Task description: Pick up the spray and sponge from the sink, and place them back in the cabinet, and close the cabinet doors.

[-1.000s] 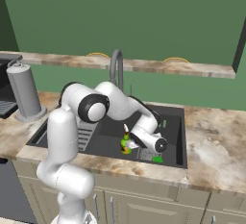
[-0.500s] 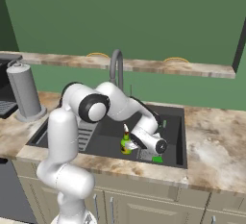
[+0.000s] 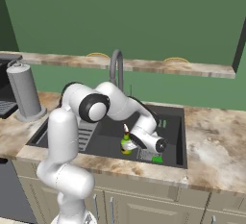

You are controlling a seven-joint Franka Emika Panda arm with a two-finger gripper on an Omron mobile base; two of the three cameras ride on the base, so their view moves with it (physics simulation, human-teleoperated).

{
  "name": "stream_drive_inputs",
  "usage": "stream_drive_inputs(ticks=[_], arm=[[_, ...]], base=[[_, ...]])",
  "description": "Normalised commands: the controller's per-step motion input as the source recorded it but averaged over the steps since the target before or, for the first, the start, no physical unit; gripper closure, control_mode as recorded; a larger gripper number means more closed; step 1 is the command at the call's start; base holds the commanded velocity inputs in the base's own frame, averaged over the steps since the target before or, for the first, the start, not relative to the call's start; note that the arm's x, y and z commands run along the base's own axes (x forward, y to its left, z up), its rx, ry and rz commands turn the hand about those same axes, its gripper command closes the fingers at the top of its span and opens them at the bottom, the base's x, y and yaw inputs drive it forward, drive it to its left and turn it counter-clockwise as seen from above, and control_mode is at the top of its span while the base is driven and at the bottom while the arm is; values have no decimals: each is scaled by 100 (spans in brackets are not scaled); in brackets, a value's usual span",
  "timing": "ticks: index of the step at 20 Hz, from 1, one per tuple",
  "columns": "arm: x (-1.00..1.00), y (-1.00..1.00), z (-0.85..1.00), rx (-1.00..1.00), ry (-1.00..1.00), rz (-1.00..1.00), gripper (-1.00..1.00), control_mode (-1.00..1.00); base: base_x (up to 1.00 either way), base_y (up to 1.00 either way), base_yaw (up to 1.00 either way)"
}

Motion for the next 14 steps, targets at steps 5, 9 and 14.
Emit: stream_drive_inputs(ticks=[5,9,14], arm=[[0,15,0,2,0,5,-100,-100],[0,11,-1,1,0,4,-100,-100],[6,1,-15,2,0,2,-100,-100]], base=[[0,0,0],[0,0,0],[0,0,0]])
